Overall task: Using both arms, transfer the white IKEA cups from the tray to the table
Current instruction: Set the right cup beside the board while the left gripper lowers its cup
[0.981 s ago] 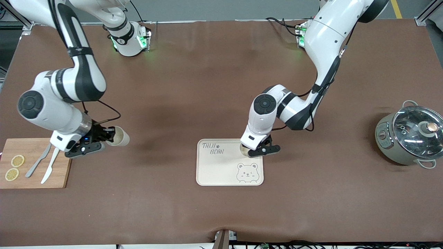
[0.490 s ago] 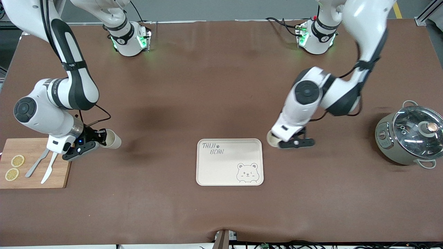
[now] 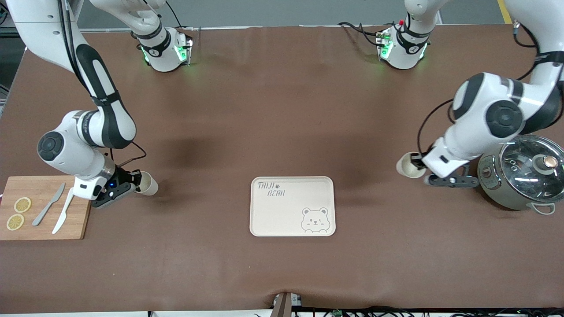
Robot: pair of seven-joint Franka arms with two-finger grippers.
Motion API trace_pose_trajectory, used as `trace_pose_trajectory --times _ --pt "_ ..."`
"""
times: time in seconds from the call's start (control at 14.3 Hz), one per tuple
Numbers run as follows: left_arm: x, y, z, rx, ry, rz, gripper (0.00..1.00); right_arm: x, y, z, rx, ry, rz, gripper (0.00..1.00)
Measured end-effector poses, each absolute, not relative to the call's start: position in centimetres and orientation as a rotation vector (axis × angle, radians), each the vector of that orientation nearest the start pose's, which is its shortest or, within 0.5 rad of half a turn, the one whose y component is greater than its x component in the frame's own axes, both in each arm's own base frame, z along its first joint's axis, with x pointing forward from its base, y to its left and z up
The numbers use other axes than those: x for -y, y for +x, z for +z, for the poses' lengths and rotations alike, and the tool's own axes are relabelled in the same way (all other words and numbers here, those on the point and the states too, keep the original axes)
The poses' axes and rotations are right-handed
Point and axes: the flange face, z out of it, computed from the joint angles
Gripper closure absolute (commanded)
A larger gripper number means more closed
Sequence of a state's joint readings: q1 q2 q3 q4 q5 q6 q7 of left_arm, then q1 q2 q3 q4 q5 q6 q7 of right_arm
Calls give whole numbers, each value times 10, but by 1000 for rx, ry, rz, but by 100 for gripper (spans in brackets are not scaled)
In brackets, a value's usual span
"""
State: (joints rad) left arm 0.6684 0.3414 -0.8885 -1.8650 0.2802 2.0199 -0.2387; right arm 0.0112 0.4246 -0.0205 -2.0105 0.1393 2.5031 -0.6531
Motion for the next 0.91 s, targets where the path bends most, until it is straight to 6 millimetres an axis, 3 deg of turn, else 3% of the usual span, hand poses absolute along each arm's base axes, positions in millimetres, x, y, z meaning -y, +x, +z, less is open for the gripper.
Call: trace_pose_trajectory --times 0.42,0.63,0.7,0.77,0.84,0.91 --pt "34 608 376 -66 -3174 21 100 6 613 226 851 -2981 -171 100" --pt "20 600 342 -85 -3179 -114 100 6 614 221 857 -2984 -187 100" --pt "16 594 329 -86 -3184 -132 100 6 614 219 859 -2984 -186 87" --pt "13 588 318 -80 -3192 -130 100 6 614 219 860 -2983 -185 8" --pt "12 583 311 -75 -3195 -119 100 6 614 219 862 -2983 -189 0" --pt "12 579 306 -71 -3197 -105 100 5 615 220 862 -2983 -193 0"
